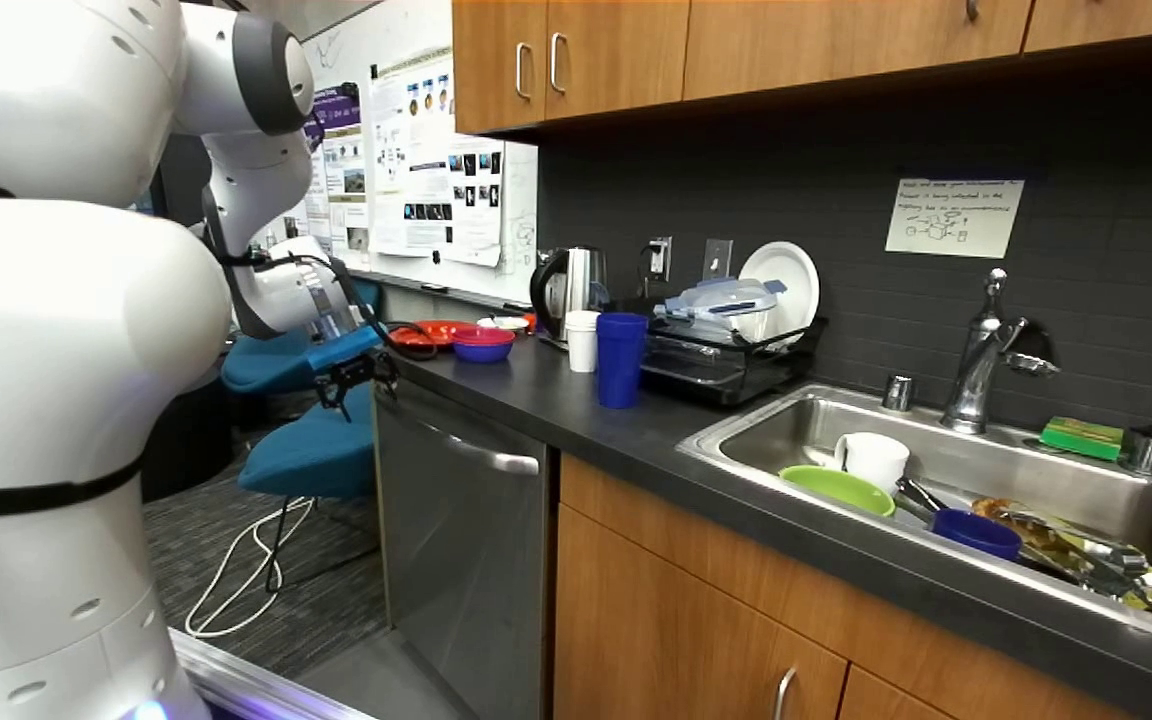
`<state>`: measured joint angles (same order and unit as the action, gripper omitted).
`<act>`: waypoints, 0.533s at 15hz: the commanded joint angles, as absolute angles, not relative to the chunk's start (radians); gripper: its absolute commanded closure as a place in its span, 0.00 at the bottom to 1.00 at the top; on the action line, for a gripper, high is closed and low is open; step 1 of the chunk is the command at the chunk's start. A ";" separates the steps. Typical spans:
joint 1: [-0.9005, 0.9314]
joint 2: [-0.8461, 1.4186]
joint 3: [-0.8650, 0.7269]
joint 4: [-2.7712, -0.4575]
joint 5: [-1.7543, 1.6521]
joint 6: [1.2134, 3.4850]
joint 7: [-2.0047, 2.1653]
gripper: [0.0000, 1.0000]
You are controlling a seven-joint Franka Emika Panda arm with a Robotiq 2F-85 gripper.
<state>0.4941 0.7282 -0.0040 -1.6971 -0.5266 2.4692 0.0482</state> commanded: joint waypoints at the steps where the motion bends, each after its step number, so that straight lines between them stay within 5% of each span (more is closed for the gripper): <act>1: 0.504 0.727 -0.039 -1.699 -0.569 2.440 0.108 0.00; 8: 0.486 0.740 -0.049 -1.692 -0.598 2.452 0.121 0.00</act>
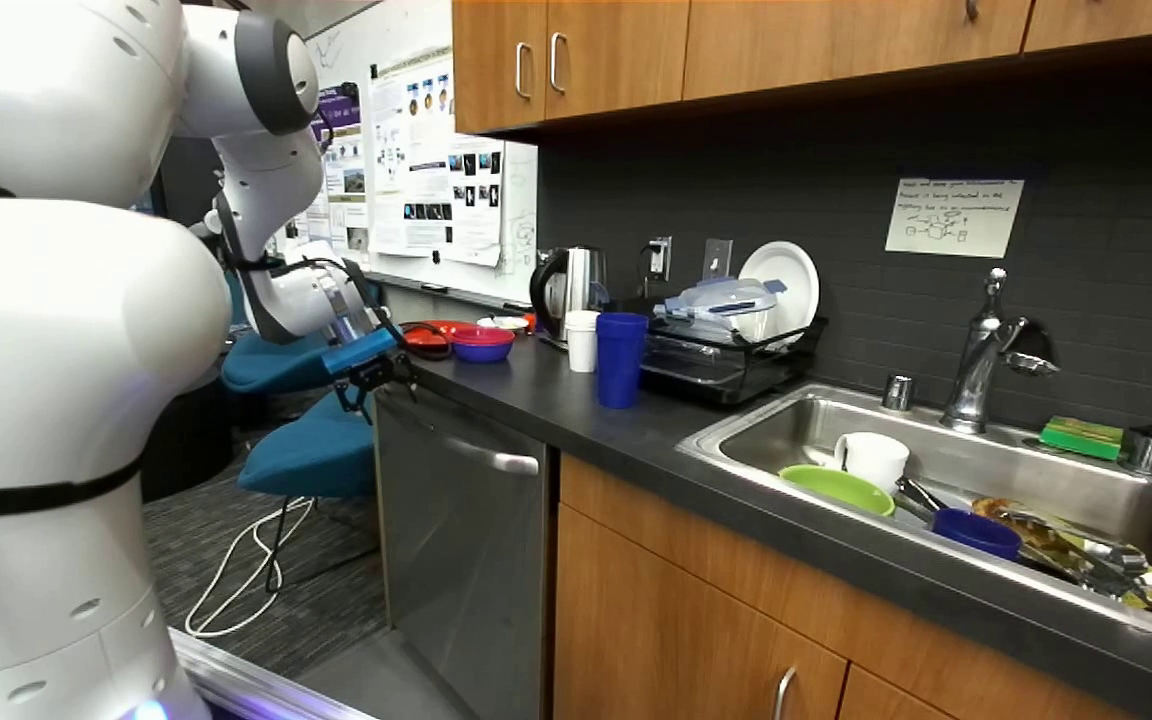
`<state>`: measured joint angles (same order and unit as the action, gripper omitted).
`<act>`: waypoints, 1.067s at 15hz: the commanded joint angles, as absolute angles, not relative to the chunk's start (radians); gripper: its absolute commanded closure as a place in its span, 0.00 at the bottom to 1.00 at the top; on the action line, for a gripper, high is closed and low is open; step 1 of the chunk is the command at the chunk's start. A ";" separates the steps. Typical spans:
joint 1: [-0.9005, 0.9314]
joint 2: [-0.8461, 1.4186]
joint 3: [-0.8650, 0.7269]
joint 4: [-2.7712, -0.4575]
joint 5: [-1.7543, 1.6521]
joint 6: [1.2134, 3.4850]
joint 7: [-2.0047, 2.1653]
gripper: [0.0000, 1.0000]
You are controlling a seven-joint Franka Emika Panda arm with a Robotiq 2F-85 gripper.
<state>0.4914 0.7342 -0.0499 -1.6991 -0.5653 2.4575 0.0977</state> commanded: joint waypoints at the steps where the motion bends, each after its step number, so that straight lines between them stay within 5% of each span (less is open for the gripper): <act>1: 0.486 0.741 -0.049 -1.691 -0.598 2.452 0.122 0.00; 16: 0.477 0.831 -0.050 -1.640 -0.587 2.517 0.104 0.00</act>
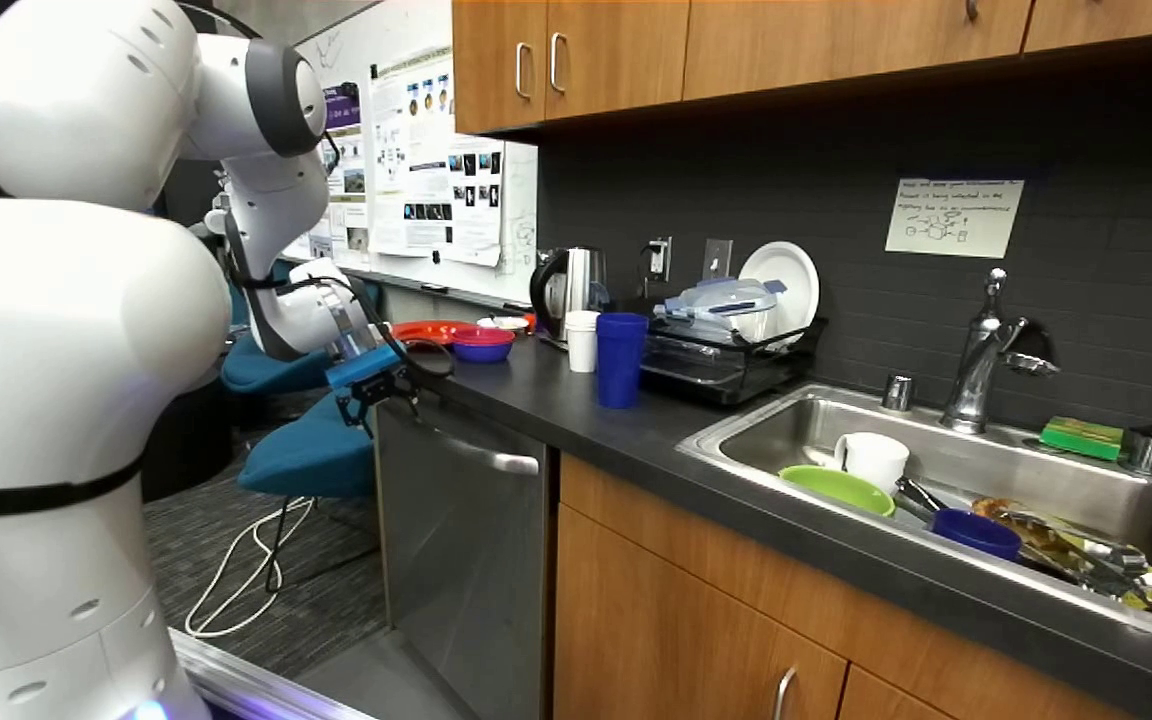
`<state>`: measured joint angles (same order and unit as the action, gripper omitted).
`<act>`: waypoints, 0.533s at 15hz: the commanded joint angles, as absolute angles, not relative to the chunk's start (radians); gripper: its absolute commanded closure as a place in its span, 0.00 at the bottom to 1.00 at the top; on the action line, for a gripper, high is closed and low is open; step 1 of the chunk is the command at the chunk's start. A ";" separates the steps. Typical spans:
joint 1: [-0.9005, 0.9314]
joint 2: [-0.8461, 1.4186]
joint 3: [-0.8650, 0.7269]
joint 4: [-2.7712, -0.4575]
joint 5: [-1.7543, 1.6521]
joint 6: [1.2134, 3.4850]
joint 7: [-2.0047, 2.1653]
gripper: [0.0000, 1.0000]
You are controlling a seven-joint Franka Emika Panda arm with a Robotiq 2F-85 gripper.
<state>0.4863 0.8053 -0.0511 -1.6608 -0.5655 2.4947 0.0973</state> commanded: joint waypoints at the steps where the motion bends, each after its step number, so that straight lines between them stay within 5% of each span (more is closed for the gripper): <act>1: 0.474 0.840 -0.049 -1.635 -0.584 2.525 0.103 0.00; 8: 0.466 0.891 -0.074 -1.645 -0.578 2.664 0.106 0.00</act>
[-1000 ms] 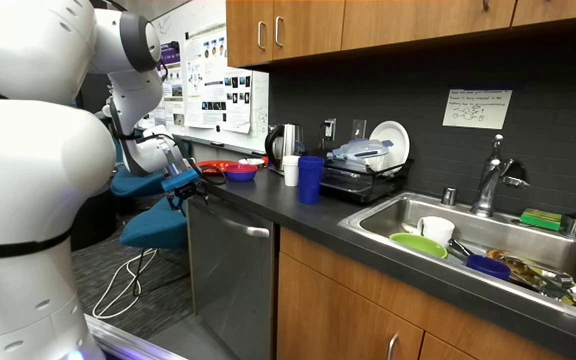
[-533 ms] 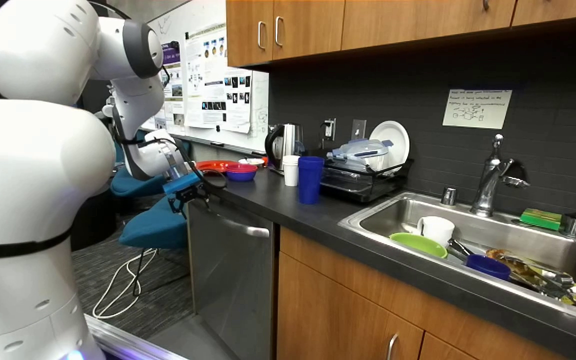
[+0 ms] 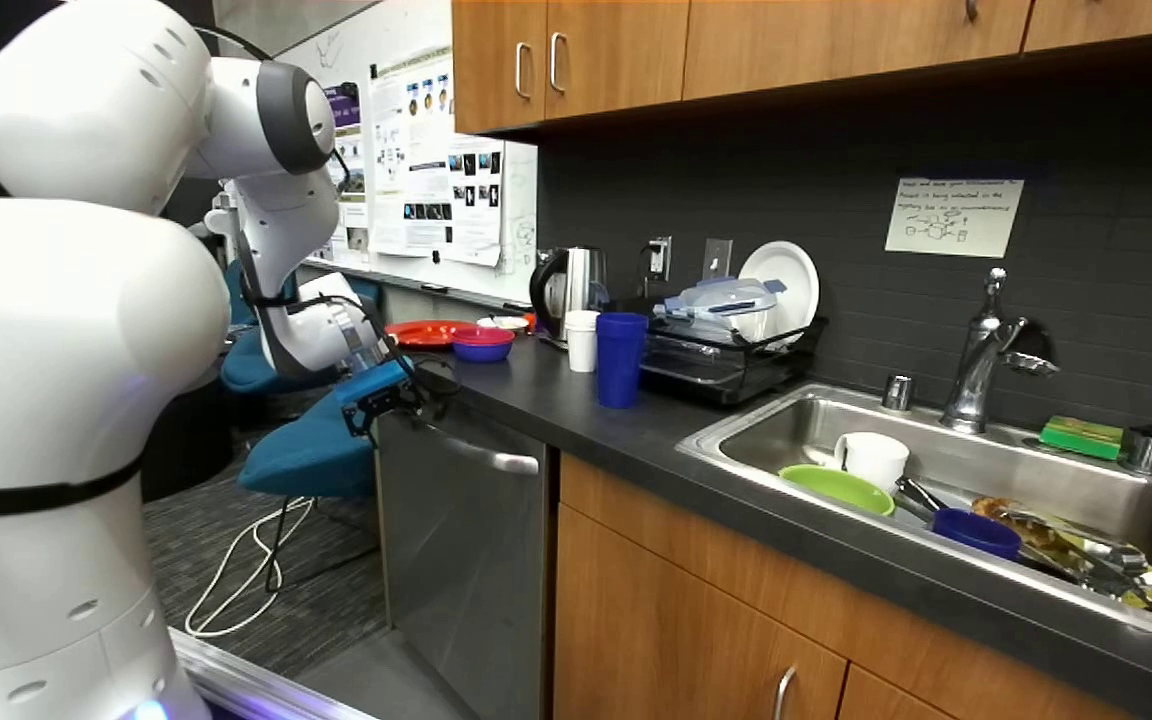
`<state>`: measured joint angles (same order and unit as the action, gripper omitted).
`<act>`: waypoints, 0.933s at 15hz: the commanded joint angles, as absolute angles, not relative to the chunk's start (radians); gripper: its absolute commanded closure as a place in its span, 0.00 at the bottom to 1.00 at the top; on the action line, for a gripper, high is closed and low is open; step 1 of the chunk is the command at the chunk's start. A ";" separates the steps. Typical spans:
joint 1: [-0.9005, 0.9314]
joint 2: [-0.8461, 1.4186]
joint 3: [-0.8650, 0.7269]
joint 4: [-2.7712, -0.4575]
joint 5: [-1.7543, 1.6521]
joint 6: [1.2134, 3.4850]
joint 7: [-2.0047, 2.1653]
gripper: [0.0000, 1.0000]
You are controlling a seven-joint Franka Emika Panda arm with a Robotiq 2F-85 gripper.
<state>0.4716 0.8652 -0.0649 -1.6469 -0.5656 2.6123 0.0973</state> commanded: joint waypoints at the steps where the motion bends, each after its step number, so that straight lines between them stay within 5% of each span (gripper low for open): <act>1: 0.467 0.898 -0.081 -1.649 -0.578 2.681 0.107 0.00; 14: 0.503 0.882 -0.104 -1.753 -0.556 2.798 0.164 0.00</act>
